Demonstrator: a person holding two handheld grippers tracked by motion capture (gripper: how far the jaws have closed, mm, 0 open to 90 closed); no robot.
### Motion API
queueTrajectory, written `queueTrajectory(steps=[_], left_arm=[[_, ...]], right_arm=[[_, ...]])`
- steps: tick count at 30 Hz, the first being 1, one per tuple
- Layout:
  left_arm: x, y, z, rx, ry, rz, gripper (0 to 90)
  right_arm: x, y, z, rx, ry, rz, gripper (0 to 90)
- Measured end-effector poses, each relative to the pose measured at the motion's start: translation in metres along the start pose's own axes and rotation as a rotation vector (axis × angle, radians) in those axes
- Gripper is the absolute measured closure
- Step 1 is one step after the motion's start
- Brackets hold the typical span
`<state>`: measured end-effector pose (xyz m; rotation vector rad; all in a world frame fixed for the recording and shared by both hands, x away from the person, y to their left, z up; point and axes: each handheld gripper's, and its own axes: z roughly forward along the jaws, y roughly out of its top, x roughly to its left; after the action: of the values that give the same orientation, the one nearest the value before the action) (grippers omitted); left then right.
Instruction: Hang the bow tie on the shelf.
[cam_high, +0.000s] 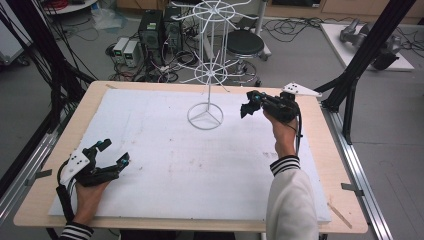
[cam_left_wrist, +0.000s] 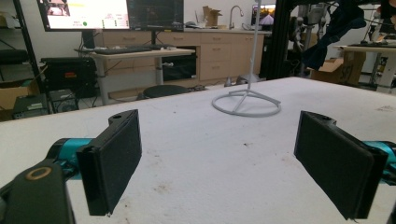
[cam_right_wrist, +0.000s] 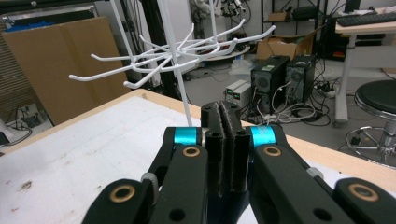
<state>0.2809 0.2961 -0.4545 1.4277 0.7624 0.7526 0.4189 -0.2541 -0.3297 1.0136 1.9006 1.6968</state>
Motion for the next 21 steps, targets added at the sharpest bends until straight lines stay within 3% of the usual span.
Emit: queueTrajectory(steps=[9,21], left_arm=[[-0.0001,-0.0001,0.0002,-0.003,0.000,-0.004,15.4],[0.0000,0.0000,0.0001,0.000,0.000,-0.002,15.4]], right_arm=[[0.0018,0.0003,0.0014,0.003,0.003,-0.004,88.9],[0.0036,0.0068,-0.0047,-0.054,0.003,0.009,89.0]])
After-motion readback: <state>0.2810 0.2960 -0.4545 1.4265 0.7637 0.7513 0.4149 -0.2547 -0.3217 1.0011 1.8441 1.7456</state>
